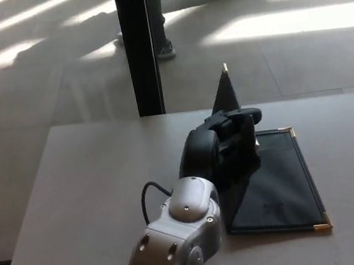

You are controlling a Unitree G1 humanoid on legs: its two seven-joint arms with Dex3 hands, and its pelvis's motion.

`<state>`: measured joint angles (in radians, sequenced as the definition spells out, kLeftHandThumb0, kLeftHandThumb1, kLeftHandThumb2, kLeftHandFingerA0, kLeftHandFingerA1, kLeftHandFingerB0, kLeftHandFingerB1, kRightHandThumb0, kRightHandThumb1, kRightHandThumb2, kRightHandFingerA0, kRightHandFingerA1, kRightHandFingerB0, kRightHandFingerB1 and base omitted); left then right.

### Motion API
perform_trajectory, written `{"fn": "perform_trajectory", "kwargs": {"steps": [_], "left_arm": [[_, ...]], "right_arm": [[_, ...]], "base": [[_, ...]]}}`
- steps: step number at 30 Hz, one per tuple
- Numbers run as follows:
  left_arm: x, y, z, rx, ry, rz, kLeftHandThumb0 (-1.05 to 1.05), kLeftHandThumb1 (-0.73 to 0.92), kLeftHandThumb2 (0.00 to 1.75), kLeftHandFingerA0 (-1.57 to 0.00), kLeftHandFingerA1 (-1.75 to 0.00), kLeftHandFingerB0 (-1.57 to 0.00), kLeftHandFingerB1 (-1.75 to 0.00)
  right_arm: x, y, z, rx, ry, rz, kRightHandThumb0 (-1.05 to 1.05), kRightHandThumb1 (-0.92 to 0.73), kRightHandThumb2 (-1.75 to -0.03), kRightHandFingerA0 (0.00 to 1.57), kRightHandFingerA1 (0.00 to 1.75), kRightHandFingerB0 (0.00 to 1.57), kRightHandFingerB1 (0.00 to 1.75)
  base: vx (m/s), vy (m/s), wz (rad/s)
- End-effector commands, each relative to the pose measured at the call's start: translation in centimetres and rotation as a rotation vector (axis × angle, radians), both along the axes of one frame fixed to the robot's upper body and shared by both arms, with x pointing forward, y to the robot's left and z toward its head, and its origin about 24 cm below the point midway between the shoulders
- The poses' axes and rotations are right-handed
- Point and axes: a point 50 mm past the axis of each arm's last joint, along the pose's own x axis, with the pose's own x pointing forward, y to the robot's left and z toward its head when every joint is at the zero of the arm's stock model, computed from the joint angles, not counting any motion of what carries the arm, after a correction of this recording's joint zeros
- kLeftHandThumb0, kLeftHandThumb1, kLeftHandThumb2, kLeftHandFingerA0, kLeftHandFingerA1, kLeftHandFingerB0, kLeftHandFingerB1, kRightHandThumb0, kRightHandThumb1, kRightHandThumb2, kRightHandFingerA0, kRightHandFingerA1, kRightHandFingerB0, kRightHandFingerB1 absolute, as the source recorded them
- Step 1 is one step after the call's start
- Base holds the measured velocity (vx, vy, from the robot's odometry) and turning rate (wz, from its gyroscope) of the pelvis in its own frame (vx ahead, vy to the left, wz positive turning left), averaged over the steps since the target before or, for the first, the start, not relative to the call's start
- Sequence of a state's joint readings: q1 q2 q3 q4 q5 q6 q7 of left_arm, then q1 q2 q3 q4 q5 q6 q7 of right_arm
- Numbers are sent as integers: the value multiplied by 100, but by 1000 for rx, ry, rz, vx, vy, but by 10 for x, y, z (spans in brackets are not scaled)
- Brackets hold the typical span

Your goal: The robot uses its left hand to push the cover of the diary kept in the middle of the desk to close it

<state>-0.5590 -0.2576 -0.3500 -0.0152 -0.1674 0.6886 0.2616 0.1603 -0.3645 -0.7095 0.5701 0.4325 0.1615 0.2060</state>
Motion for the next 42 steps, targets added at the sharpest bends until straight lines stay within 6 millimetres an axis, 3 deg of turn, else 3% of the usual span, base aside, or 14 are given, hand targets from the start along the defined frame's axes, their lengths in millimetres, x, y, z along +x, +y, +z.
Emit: {"fn": "perform_trajectory", "kwargs": {"steps": [1,4,6,9,12,14,19,20,23,29,33,36,37,42], "left_arm": [[-106,-113,75,410,-962,-752,-80,92,75,-29,-67,-28,-49],[-116,-120,78,498,-1168,-779,-79,92,76,-34,-65,-32,-50],[-121,-125,83,644,-1352,-810,-82,91,80,-32,-67,-27,-52],[-122,-132,77,790,-1536,-789,-81,92,80,-36,-66,-33,-52],[-117,-139,51,974,-1625,-846,-80,92,79,-36,-68,-31,-54],[-115,-139,35,1005,-1636,-857,-79,92,73,-47,-63,-42,-50],[-101,-126,32,1076,-1661,-841,-80,92,81,-52,-69,-50,-53],[-99,-124,35,1106,-1683,-825,-80,92,82,-52,-69,-48,-53],[-92,-112,43,1122,-1684,-790,-79,92,75,-50,-70,-43,-53],[-78,-83,65,1138,-1563,-729,-79,92,84,-38,-66,-30,-51],[-54,-30,80,1054,-1387,-558,-75,92,71,-41,-57,-32,-46],[-45,11,82,1035,-1293,-437,-75,92,74,-41,-54,-34,-43],[-38,37,83,1020,-1221,-355,-75,92,73,-42,-50,-35,-41],[-24,132,78,888,-952,23,-76,92,67,-45,-51,-41,-39]], "right_arm": [[-3,-8,2,-25,90,-27,-70,-75,-63,80,83,52,76],[-7,-7,0,14,9,100,-88,-87,-63,53,96,35,80],[-9,1,13,-141,165,283,-82,-81,-65,88,72,82,66],[-14,23,37,-763,237,583,-82,-46,-94,74,81,75,62],[-3,11,14,-319,208,311,-62,-59,-58,96,66,95,54],[-6,0,2,-118,139,87,-83,-59,-101,101,89,79,79],[-7,-5,-6,11,75,-3,-83,-84,-64,66,86,56,73],[-7,-4,-5,7,68,5,-84,-60,-103,74,82,69,73],[-9,-2,-5,0,66,12,-85,-84,-64,94,75,78,62],[-10,0,-4,-6,59,5,-84,-60,-104,90,79,74,71],[-10,0,-3,4,49,-2,-84,-82,-65,90,75,78,66],[-15,0,-4,14,58,-7,-85,-59,-103,86,80,73,73],[-14,-1,-5,9,60,-2,-83,-83,-65,90,74,78,65],[-16,0,-7,11,61,-1,-82,-83,-66,87,72,77,64]], "base": [[0,0,0],[0,0,0],[0,0,0],[0,0,0],[0,0,0],[0,0,0],[0,0,0],[0,0,0],[0,0,0],[0,0,0],[0,0,0],[0,0,0],[0,0,0],[0,0,0]]}}
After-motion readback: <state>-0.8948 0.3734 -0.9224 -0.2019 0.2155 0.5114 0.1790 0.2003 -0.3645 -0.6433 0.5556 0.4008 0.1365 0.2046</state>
